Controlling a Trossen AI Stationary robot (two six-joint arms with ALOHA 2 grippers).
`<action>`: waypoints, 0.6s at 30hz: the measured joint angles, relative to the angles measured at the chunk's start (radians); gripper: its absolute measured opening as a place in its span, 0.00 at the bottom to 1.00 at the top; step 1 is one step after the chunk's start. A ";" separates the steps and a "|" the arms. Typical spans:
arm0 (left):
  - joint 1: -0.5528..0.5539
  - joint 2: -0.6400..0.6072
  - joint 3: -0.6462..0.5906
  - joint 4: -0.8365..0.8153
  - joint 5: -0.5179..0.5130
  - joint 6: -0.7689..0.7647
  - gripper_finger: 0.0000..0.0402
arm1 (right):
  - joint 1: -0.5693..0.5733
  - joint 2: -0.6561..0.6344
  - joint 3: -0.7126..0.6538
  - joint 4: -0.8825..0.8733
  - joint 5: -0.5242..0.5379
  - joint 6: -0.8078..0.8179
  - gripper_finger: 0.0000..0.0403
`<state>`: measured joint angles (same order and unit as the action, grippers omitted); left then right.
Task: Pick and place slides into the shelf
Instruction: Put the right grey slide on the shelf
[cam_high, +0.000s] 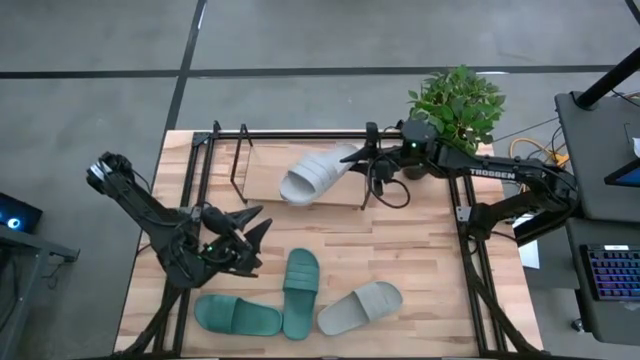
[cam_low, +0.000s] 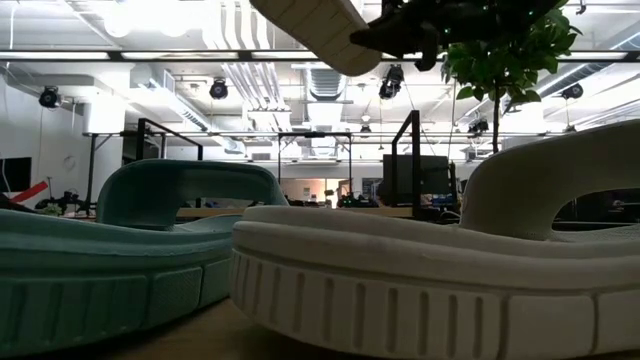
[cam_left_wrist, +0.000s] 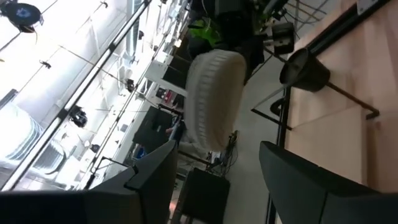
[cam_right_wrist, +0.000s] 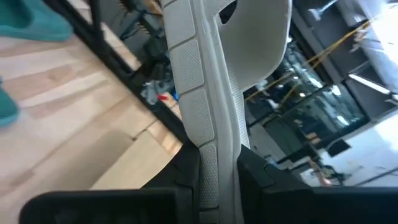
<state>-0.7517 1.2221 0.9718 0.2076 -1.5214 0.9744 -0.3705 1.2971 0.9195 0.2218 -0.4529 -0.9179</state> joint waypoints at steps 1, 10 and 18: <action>0.000 0.006 0.000 0.020 0.005 0.000 0.53 | 0.006 0.000 0.000 -0.012 0.000 -0.006 0.12; -0.002 0.066 0.000 0.132 0.026 -0.008 0.53 | 0.051 0.000 0.000 -0.038 0.000 -0.051 0.12; -0.003 0.106 0.002 0.156 0.072 -0.054 0.53 | 0.080 0.000 0.000 -0.058 0.001 -0.056 0.12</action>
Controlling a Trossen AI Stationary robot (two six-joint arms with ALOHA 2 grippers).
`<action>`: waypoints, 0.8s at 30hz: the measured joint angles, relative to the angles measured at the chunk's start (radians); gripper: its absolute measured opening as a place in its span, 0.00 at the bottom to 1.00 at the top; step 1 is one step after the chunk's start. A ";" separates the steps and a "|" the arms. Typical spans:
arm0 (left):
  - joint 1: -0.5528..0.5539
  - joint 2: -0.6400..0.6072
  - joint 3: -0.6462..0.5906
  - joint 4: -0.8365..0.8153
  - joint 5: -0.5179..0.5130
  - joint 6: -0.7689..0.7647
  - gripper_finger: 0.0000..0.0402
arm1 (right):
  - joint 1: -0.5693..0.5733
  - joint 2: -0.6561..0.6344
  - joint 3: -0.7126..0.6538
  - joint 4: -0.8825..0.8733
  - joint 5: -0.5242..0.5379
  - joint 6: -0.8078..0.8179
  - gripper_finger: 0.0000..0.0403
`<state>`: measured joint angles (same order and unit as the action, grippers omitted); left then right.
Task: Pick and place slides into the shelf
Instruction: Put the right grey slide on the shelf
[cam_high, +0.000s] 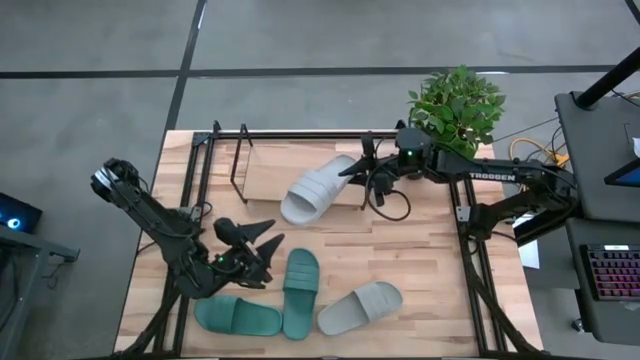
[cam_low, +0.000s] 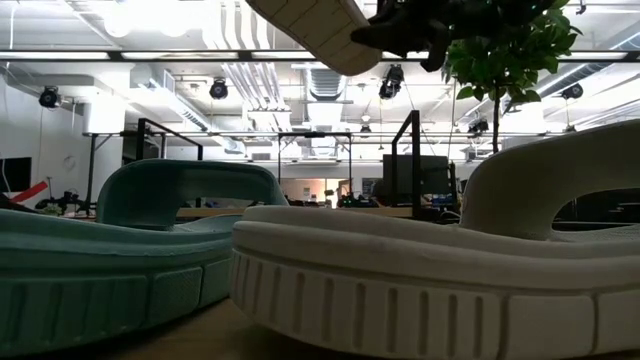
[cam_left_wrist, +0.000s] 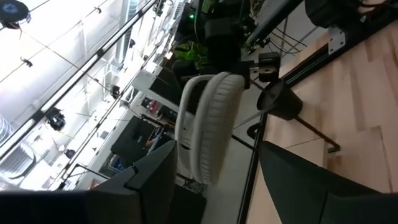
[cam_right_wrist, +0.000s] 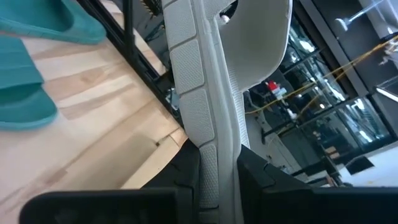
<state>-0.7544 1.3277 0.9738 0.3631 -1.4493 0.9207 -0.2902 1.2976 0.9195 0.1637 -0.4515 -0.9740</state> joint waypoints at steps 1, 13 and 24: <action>0.000 0.003 0.001 0.008 0.000 0.000 0.53 | 0.011 0.000 0.000 -0.004 0.000 -0.004 0.12; -0.002 0.018 0.003 0.025 0.089 -0.054 0.53 | 0.070 0.000 0.000 0.003 0.007 -0.048 0.12; 0.002 0.012 0.002 0.022 0.151 -0.109 0.53 | 0.102 0.000 0.023 0.013 0.007 -0.044 0.12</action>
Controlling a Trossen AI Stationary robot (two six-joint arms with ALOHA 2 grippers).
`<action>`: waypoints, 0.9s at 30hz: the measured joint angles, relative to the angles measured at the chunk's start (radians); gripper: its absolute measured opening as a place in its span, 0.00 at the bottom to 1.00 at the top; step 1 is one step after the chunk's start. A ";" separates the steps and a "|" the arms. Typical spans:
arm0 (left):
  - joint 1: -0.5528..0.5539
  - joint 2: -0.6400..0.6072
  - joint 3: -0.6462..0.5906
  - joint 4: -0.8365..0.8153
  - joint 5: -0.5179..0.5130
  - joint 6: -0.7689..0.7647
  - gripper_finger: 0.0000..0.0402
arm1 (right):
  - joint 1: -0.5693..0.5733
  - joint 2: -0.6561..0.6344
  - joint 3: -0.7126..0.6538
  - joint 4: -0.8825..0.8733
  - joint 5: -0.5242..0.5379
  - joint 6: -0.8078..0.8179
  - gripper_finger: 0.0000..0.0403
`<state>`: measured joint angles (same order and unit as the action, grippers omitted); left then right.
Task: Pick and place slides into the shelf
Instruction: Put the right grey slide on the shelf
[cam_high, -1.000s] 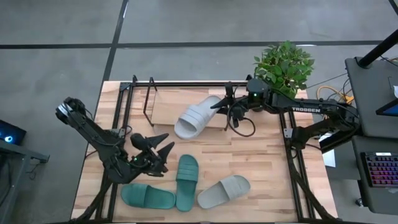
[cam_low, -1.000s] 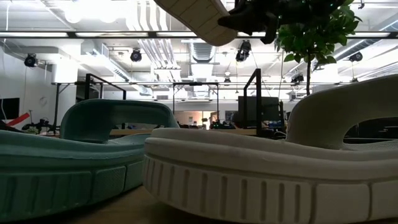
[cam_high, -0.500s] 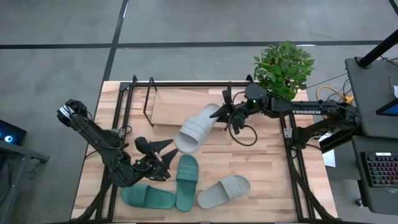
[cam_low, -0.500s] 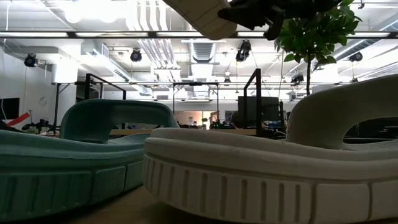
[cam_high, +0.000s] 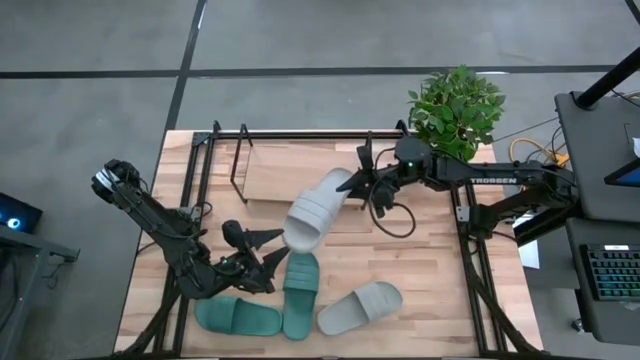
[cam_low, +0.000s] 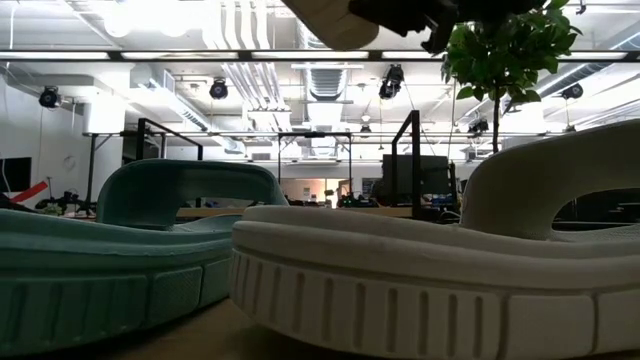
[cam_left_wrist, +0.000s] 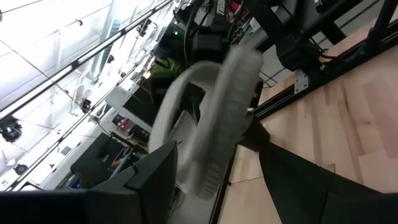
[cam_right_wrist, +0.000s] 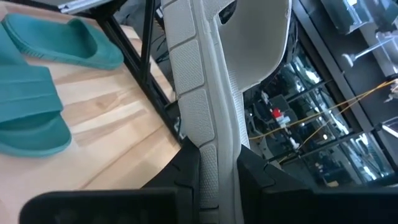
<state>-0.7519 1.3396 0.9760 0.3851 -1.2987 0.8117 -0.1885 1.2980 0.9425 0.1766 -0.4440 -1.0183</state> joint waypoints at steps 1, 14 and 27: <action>0.002 0.000 0.000 0.000 0.007 0.000 0.53 | 0.005 0.000 0.004 0.000 0.000 0.001 0.12; 0.024 0.000 -0.001 0.000 0.074 -0.074 0.53 | 0.029 0.117 0.074 -0.019 0.033 0.024 0.12; 0.004 0.000 -0.017 -0.001 -0.016 -0.076 0.53 | 0.031 0.162 0.167 -0.117 0.057 0.028 0.11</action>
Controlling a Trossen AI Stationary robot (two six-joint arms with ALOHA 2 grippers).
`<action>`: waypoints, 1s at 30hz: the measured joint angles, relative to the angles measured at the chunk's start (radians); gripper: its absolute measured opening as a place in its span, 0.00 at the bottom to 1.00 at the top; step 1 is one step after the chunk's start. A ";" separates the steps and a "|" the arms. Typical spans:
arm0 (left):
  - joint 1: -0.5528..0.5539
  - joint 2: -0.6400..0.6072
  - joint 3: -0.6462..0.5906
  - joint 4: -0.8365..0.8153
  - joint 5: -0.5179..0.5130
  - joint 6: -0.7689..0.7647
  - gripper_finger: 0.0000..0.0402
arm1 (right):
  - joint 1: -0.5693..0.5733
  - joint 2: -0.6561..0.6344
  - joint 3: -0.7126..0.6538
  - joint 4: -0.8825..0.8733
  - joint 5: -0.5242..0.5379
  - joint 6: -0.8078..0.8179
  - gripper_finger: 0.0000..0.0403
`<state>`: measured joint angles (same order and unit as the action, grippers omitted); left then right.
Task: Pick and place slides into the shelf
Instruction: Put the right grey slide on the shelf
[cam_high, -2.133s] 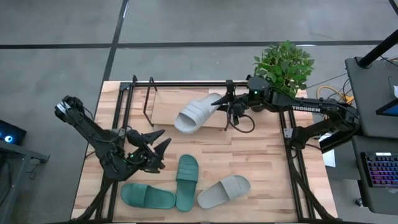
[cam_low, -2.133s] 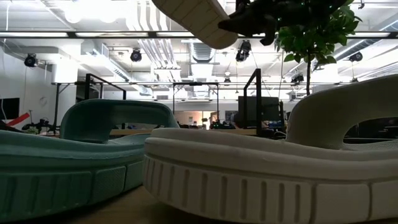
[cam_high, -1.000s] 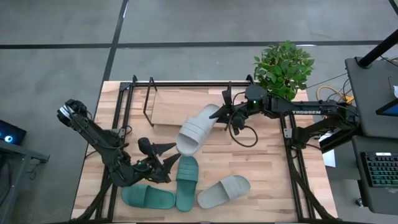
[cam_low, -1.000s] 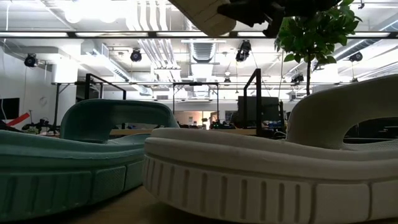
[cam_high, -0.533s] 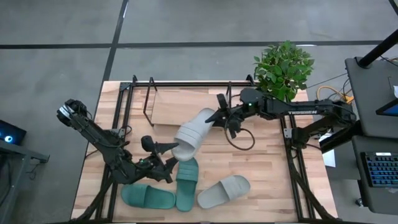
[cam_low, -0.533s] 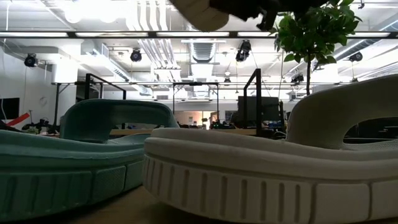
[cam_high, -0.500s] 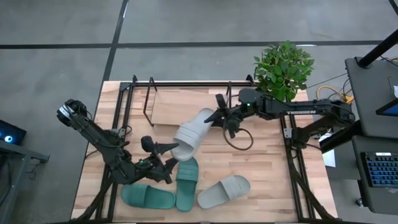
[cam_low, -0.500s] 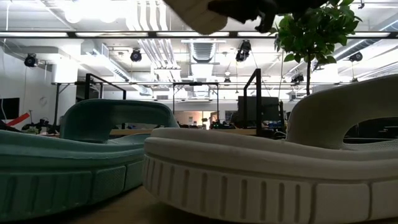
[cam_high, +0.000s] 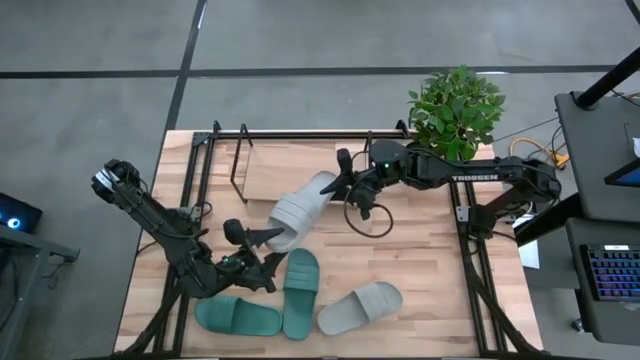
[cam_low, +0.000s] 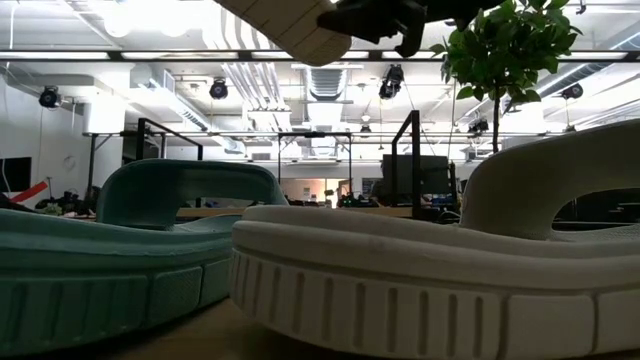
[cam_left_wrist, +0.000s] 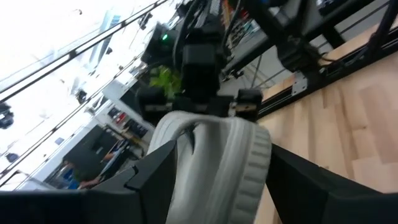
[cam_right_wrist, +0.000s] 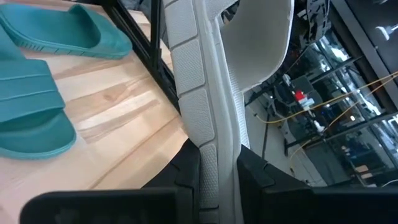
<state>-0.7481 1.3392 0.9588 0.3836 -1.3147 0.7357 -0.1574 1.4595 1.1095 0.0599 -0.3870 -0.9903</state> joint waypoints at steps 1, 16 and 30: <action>-0.004 0.000 0.000 -0.001 -0.019 0.000 0.53 | 0.000 -0.003 0.000 -0.003 0.000 -0.001 0.11; -0.014 0.000 -0.002 -0.003 -0.037 0.002 0.53 | 0.000 -0.013 -0.003 -0.009 0.011 -0.003 0.11; -0.013 0.000 -0.002 -0.002 -0.037 0.001 0.53 | 0.000 -0.013 -0.004 -0.009 0.022 -0.004 0.11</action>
<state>-0.7612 1.3388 0.9565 0.3814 -1.3514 0.7364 -0.1574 1.4467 1.1057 0.0513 -0.3653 -0.9947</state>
